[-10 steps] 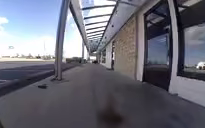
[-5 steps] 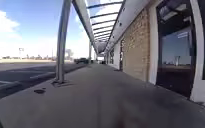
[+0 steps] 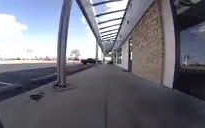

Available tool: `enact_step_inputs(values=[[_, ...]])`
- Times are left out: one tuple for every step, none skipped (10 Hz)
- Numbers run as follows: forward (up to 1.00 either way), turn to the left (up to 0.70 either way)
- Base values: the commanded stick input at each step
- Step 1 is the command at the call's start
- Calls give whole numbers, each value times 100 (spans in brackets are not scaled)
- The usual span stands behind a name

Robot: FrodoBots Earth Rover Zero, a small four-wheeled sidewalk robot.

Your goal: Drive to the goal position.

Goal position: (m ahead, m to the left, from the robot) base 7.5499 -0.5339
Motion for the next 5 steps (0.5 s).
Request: enact_step_inputs(values=[[85,0],[85,0],[85,0],[85,0],[85,0]])
